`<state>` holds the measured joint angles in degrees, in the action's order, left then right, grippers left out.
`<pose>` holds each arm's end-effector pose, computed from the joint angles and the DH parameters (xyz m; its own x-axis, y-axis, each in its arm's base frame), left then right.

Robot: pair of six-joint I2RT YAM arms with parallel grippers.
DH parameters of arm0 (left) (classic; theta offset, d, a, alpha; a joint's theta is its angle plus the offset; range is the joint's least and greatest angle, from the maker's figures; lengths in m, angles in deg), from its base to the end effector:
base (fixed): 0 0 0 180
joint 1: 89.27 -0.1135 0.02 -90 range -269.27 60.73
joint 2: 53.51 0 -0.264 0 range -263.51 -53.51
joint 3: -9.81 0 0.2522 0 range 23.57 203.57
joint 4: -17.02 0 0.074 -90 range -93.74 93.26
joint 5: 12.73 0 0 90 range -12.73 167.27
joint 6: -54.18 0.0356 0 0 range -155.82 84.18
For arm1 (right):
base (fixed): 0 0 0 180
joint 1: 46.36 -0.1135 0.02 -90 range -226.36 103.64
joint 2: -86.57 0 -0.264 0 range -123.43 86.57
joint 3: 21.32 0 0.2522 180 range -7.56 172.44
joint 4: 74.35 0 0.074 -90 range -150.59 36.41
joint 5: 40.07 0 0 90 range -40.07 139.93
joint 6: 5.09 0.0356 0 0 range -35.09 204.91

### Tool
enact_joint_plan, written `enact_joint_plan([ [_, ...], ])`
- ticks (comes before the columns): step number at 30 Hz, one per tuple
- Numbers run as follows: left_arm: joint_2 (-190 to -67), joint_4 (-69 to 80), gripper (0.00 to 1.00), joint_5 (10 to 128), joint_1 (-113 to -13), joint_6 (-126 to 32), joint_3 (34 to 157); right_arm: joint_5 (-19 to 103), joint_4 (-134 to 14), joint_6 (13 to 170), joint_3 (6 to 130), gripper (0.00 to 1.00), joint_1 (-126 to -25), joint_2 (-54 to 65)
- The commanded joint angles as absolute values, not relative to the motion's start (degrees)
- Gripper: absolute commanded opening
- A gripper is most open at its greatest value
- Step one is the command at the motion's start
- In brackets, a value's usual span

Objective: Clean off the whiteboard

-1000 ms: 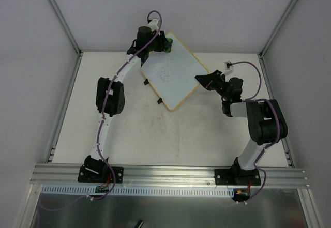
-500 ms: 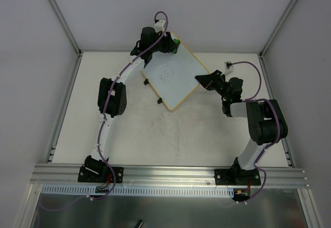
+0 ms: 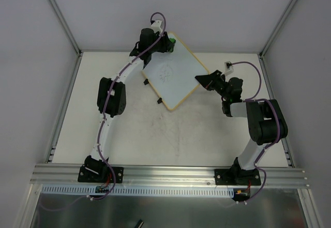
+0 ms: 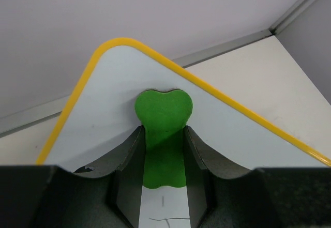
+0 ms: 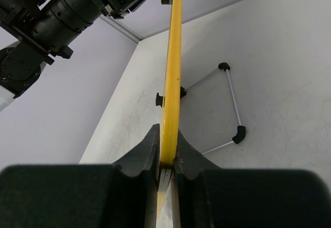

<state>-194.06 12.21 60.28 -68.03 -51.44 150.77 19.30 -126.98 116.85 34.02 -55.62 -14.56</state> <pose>0.5404 -0.2212 0.2748 -0.2353 -0.1848 -0.9542 0.5759 0.7643 -0.2901 0.3432 0.0743 0.2042 -0.2376 0.4225 -0.8747 -0.6034 0.6415 0.4738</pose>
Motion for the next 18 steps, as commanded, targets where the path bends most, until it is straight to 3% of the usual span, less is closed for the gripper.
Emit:
enact_joint_plan([
  [1, -194.57, 8.53, 0.00, 66.54, -68.97, -50.41, 149.52, 15.04, -128.35, 110.92, 34.72, 0.00, -57.26, -14.51],
  [18, -190.45, 5.63, 0.00, 75.51, -71.60, -54.45, 141.26, 15.04, -128.35, 110.84, 34.72, 0.00, -57.35, -14.42],
])
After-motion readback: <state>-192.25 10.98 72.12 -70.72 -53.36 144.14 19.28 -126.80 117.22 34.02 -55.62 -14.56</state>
